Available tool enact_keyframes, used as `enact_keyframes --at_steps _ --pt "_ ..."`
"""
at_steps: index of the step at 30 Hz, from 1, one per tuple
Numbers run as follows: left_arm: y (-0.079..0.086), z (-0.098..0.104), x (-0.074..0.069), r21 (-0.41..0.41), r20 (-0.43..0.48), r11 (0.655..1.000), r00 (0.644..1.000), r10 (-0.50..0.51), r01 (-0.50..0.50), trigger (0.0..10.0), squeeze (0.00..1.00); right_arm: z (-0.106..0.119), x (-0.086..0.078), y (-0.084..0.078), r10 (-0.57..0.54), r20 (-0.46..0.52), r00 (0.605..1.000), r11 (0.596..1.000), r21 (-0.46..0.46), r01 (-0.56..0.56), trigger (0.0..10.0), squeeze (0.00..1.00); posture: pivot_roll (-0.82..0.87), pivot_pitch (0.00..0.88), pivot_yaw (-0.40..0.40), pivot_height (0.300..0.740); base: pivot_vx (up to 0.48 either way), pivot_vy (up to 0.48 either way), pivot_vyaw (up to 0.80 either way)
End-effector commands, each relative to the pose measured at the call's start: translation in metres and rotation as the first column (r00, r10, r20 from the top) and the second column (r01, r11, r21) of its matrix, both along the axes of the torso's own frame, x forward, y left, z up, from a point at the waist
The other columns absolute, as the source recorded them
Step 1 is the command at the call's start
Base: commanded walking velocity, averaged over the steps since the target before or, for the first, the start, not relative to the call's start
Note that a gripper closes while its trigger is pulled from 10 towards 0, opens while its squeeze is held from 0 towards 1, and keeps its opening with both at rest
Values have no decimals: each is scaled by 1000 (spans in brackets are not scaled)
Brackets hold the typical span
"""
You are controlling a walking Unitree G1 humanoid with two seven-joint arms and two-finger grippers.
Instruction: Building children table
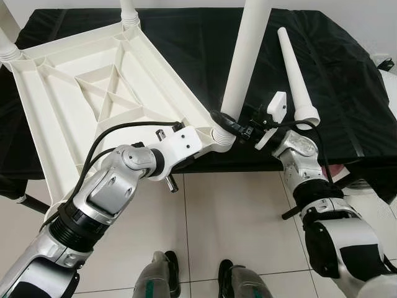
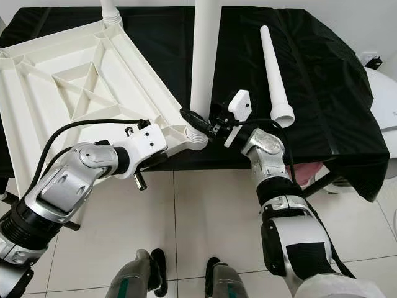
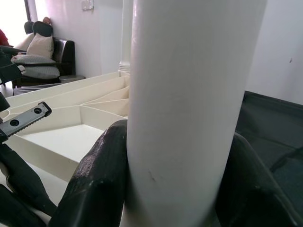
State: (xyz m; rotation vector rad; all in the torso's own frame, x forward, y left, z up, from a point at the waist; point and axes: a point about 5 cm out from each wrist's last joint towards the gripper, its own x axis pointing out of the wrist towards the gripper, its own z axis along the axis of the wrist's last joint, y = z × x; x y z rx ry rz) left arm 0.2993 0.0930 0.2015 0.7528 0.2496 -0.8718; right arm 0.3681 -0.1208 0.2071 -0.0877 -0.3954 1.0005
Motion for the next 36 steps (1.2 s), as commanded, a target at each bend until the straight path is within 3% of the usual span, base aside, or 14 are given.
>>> enact_keyframes --at_steps 1,16,36 --pt "-4 20 -4 -8 101 1000 995 -27 28 10000 0 -29 -3 -1 -9 -111 994 999 -48 3 10000 0 -8 208 -9 740 0 0 0" --pt "-3 20 -6 -10 98 1000 995 -26 27 10000 0 -26 2 -2 -68 -111 991 998 -18 66 10000 0 -6 210 -10 740 0 0 0" --pt "-5 20 -6 -12 98 1000 995 -28 29 10000 0 -33 -2 2 5 -139 990 999 -51 -12 10000 0 -8 206 -7 740 0 0 0"
